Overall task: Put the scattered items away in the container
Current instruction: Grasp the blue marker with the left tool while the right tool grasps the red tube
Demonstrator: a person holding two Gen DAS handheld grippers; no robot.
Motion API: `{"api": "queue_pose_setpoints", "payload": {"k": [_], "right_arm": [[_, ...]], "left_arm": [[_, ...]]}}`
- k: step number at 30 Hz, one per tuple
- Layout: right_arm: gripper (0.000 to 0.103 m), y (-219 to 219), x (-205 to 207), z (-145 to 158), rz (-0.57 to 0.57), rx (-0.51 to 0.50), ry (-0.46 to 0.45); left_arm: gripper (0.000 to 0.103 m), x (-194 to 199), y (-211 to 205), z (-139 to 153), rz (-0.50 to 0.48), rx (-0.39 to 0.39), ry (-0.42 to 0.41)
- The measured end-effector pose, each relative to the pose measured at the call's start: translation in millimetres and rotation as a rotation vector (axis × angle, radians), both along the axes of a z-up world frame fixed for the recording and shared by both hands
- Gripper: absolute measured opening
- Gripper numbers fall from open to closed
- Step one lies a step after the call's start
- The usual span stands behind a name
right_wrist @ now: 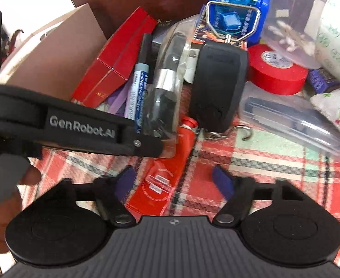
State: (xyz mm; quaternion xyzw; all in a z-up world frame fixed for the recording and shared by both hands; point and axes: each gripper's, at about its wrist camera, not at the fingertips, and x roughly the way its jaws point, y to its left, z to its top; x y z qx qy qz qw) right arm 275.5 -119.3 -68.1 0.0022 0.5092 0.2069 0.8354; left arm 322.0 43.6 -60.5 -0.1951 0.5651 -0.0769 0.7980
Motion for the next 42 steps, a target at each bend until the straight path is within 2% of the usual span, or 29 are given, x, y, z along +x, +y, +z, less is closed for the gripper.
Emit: {"api": "queue_pose_setpoints", "payload": {"k": [2,3,4,9,17,24,34,36,37,40,42], "right_arm": [[0.042,-5.1,-0.7,1.4,0.002,0.026,0.013],[0.037,-7.6,-1.0,2.0,0.004,0.041,0.023],[0.027,-9.3,-1.6,2.7,0.006,0.052,0.032],[0.014,-16.6,-8.4,6.8,0.014,0.076,0.067],[0.010,-27.4,-41.8,21.8,0.056,0.103,0.096],[0.006,-25.2,-83.3,33.8,0.095,0.084,0.137],[0.006,-41.1,-128.5,26.5,0.128,0.014,0.195],[0.006,-44.5,-134.2,21.4,0.112,0.015,0.218],[0.009,-47.2,-136.1,20.9,0.098,0.023,0.221],[0.011,-51.0,-136.3,24.5,0.071,0.044,0.198],[0.013,-51.5,-133.4,27.8,0.061,0.055,0.170]], "left_arm": [[0.027,-0.4,-1.6,0.2,0.007,0.011,0.017],[0.024,-0.8,-2.8,0.2,0.009,0.025,0.024],[0.016,-1.3,-4.0,0.2,0.010,0.039,0.032],[0.013,-10.3,-7.4,2.2,0.004,0.037,0.052],[0.011,-54.6,-16.8,6.0,-0.045,0.022,0.093],[0.012,-101.5,-18.1,7.3,-0.077,0.004,0.133],[0.012,-150.3,-0.8,-9.4,-0.108,0.010,0.161],[0.022,-154.7,-2.7,-11.9,-0.112,0.009,0.155],[0.035,-155.4,-3.0,-10.9,-0.108,0.007,0.148],[0.048,-158.4,-1.4,-5.2,-0.087,0.004,0.121],[0.051,-157.0,0.7,-1.2,-0.068,0.010,0.100]]}}
